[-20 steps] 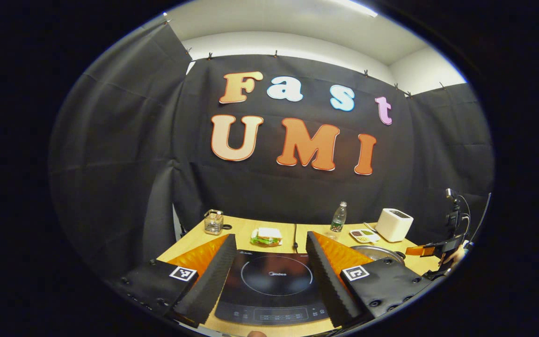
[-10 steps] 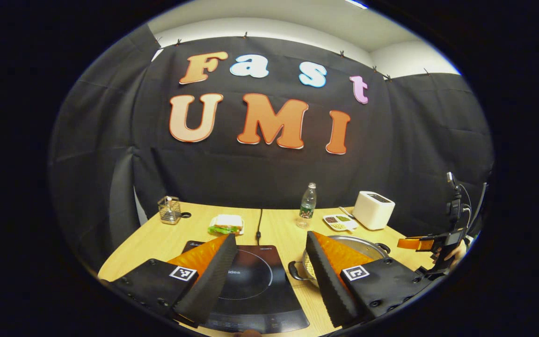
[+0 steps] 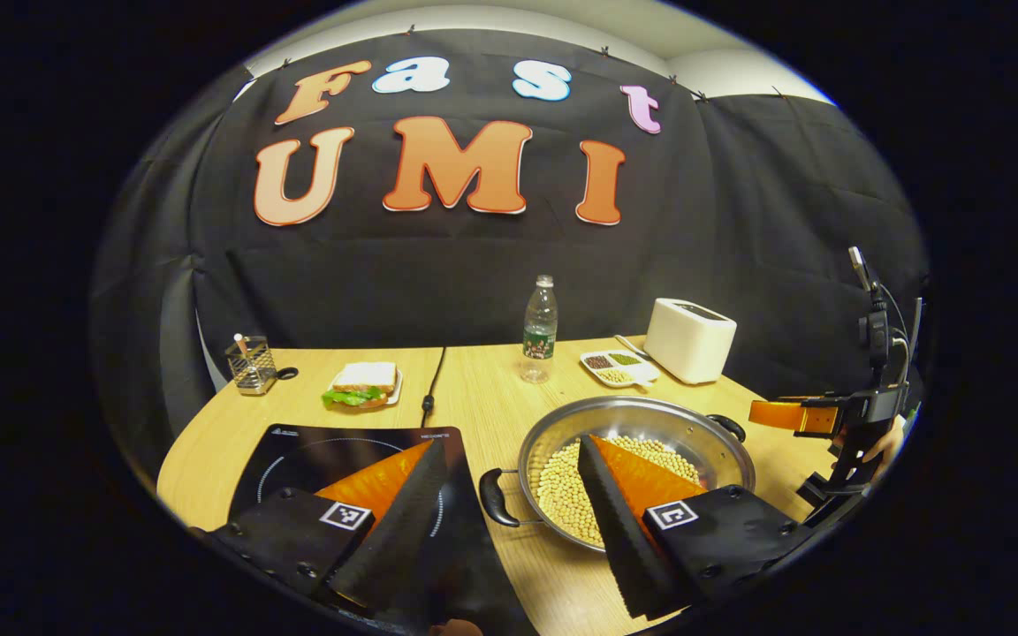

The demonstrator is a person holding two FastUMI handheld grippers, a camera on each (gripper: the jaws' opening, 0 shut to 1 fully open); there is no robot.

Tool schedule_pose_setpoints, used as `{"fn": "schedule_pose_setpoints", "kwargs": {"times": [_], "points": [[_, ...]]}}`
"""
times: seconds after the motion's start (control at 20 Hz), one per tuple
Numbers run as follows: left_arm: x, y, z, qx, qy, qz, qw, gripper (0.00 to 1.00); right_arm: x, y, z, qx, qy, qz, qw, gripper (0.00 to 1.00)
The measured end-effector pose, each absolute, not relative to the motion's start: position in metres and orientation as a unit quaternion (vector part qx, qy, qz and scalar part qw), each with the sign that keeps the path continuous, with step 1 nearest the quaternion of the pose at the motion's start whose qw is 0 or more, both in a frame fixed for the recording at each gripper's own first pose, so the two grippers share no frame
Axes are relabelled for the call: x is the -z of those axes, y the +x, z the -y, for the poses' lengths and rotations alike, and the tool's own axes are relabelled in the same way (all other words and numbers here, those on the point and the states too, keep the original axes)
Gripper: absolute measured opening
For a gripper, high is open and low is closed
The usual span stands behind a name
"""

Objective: First push the handle of the pot to place it horizontally, then grasp the pot with both hands and set it on the induction cooktop.

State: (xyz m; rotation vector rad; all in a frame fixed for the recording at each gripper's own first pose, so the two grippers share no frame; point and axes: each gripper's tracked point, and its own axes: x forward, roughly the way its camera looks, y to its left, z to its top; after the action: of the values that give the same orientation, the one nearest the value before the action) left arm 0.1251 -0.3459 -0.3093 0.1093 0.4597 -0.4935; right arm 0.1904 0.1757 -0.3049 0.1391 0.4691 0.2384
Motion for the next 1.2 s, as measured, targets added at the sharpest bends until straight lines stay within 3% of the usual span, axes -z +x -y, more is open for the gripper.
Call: {"fn": "schedule_pose_setpoints", "kwargs": {"times": [0.35,1.05,1.2], "points": [[0.373,0.14,0.346,0.214,0.061,-0.292,0.93,0.98,0.315,0.209,-0.172,-0.102,0.056,-0.222,0.968,0.95],[0.406,0.152,0.353,0.196,0.008,-0.338,0.92,0.98,0.367,0.223,-0.2,-0.13,0.036,-0.292,0.947,0.96],[0.409,0.152,0.355,0.191,0.016,-0.342,0.92,0.98,0.383,0.222,-0.205,-0.14,0.051,-0.314,0.938,0.89]]}}
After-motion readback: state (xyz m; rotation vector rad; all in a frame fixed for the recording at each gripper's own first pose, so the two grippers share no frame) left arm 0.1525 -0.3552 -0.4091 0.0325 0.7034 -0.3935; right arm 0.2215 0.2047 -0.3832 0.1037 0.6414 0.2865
